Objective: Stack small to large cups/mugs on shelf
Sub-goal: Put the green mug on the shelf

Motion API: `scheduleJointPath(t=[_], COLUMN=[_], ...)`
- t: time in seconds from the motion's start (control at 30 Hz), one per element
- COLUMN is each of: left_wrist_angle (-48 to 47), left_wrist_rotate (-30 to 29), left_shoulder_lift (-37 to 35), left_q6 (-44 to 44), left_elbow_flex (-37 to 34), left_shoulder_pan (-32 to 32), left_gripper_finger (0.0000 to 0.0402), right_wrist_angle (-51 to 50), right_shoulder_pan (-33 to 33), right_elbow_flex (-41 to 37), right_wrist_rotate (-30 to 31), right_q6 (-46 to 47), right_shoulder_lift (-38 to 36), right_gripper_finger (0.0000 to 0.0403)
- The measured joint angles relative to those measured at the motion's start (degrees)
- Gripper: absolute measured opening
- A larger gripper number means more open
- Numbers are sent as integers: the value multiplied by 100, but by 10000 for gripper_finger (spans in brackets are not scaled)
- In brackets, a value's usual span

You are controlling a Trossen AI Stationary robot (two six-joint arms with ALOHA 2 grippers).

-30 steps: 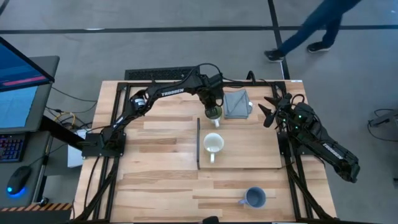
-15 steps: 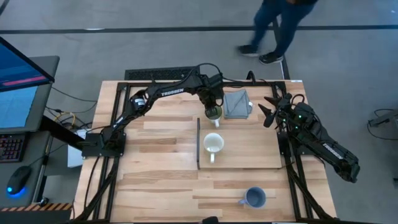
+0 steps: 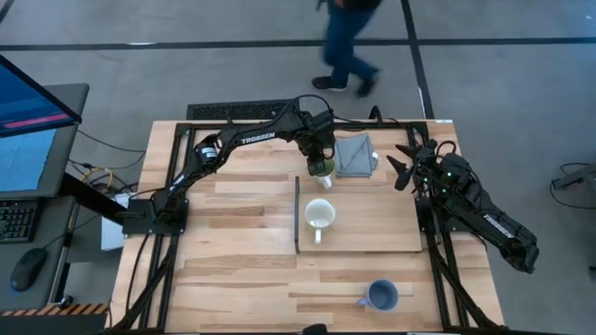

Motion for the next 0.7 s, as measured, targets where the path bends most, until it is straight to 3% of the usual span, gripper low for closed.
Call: scheduleJointPath(t=[0.7], left_wrist_angle=[-367], left_wrist_rotate=[-267], left_shoulder_lift=[-68], left_q6=[225], left_elbow_flex=[671], left_shoulder_pan=[-9], left_gripper_finger=[119], right_wrist_angle=[-82], right_shoulder_pan=[2], right_elbow_flex=[11], right_wrist_rotate=[1], right_q6=[1], right_shoulder_lift=[0], right_gripper_finger=[261])
